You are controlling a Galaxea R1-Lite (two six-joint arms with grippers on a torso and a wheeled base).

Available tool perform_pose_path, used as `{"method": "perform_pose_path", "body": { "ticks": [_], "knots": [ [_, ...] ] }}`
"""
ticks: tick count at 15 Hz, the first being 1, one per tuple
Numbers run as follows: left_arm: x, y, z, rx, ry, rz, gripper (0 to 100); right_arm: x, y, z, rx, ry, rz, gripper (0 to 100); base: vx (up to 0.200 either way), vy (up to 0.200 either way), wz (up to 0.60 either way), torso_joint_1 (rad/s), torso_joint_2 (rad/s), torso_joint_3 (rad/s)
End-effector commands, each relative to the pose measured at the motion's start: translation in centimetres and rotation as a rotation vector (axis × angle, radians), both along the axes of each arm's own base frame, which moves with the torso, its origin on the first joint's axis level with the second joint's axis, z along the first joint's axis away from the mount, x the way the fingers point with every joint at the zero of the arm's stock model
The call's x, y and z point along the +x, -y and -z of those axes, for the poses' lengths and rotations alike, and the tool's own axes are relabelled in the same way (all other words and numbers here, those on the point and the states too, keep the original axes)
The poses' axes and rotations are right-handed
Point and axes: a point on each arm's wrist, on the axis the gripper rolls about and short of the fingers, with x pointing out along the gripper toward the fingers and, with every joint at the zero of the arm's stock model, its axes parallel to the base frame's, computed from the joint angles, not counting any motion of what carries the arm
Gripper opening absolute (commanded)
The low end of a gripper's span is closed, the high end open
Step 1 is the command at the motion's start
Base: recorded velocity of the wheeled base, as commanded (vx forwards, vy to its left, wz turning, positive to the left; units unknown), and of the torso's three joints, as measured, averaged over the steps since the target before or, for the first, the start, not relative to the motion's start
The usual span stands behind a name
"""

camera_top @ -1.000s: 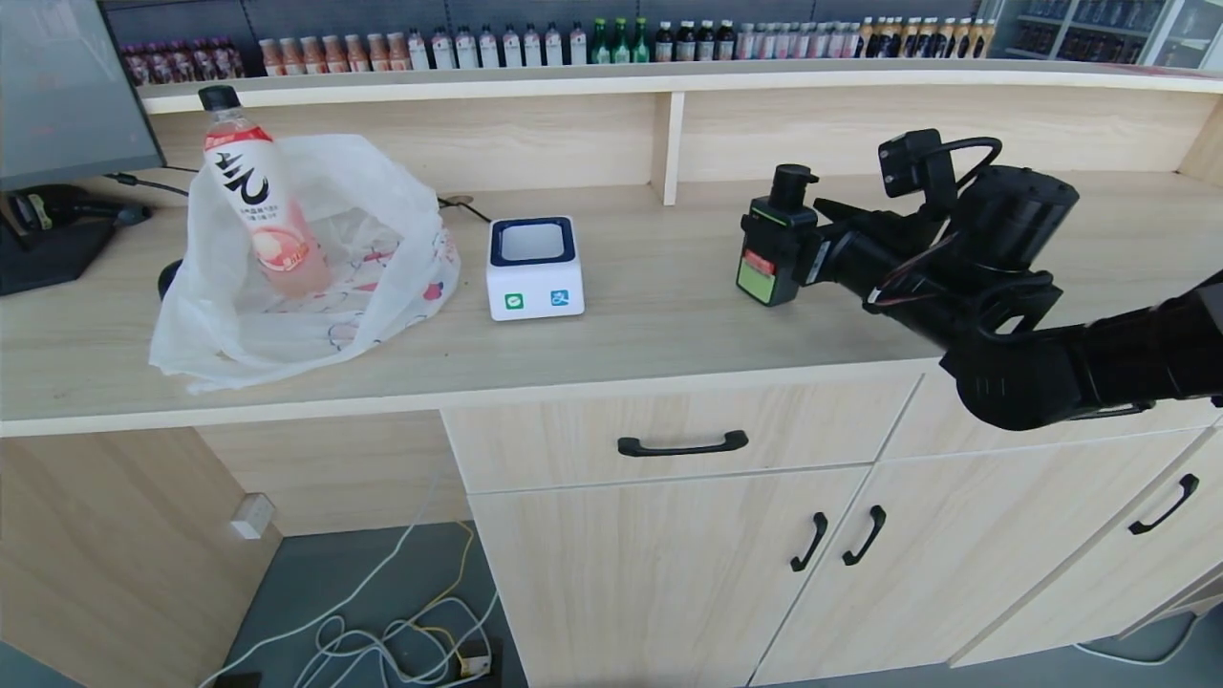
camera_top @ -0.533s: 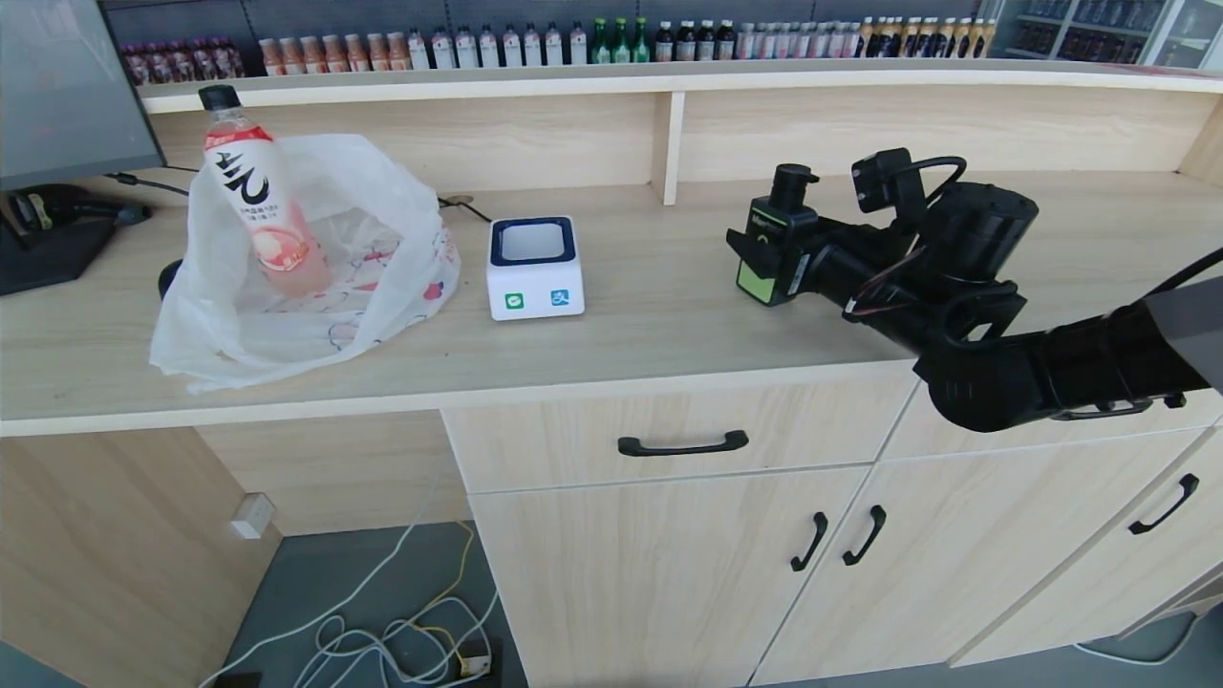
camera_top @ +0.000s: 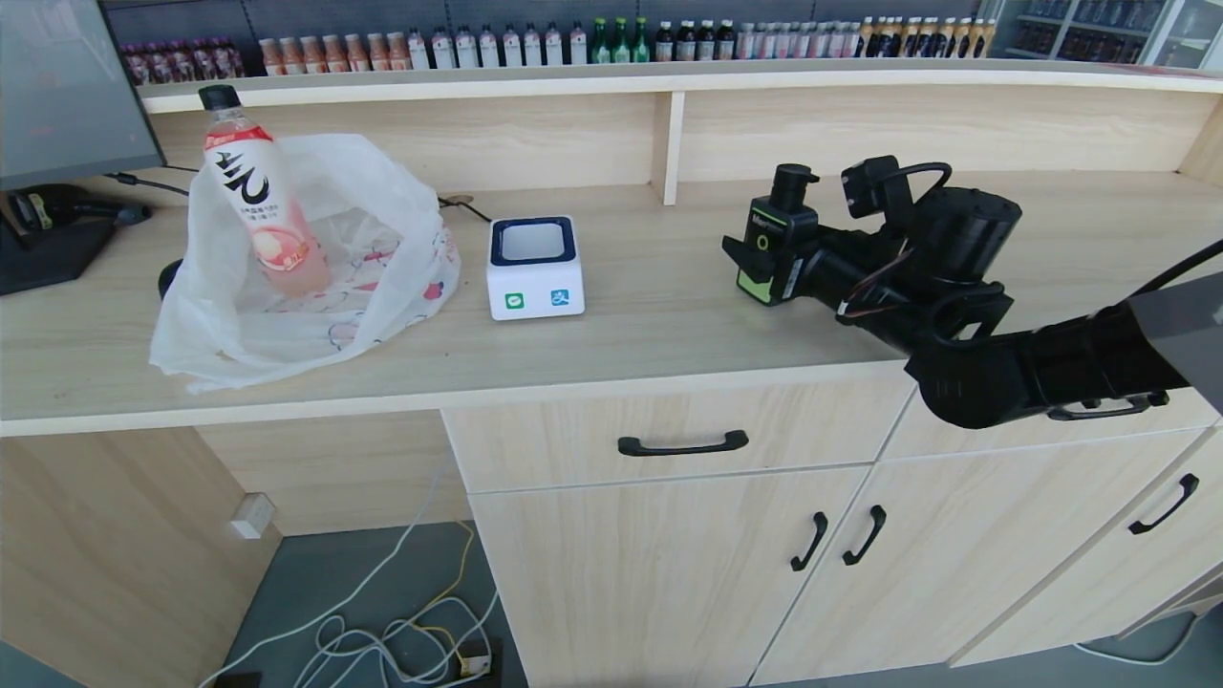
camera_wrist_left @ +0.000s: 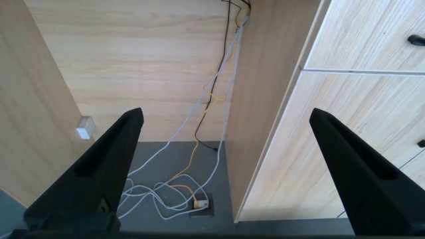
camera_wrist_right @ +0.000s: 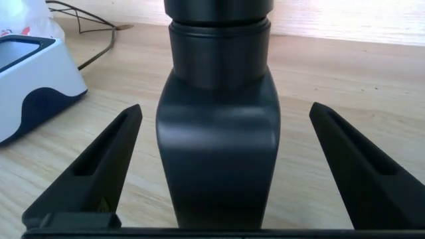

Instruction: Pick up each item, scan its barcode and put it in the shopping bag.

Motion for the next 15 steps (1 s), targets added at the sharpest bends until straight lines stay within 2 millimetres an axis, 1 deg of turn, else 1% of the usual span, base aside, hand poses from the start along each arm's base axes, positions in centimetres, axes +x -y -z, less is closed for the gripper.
{"method": "perform_pose_path", "body": {
  "ticks": [1, 8, 9, 13, 15],
  "knots": [
    [0.0, 0.0, 0.0, 0.0, 0.001, -0.001, 100, 0.3, -0.1, 0.2, -0.001, -0.001, -0.001, 100, 0.0, 0.0, 0.0, 0.0, 0.0, 0.0],
    [0.0, 0.0, 0.0, 0.0, 0.001, -0.001, 100, 0.7, -0.2, 0.7, -0.003, -0.008, -0.001, 100, 0.0, 0.0, 0.0, 0.0, 0.0, 0.0],
    [0.0, 0.0, 0.0, 0.0, 0.001, -0.001, 100, 0.7, -0.2, 0.4, 0.0, 0.002, -0.001, 0, 0.0, 0.0, 0.0, 0.0, 0.0, 0.0],
    [0.0, 0.0, 0.0, 0.0, 0.001, -0.001, 100, 0.8, -0.1, -0.2, 0.007, 0.021, 0.0, 0, 0.0, 0.0, 0.0, 0.0, 0.0, 0.0],
    [0.0, 0.0, 0.0, 0.0, 0.001, -0.001, 100, 1.0, 0.6, -1.0, 0.012, 0.047, -0.009, 0, 0.0, 0.0, 0.0, 0.0, 0.0, 0.0]
  ]
}}
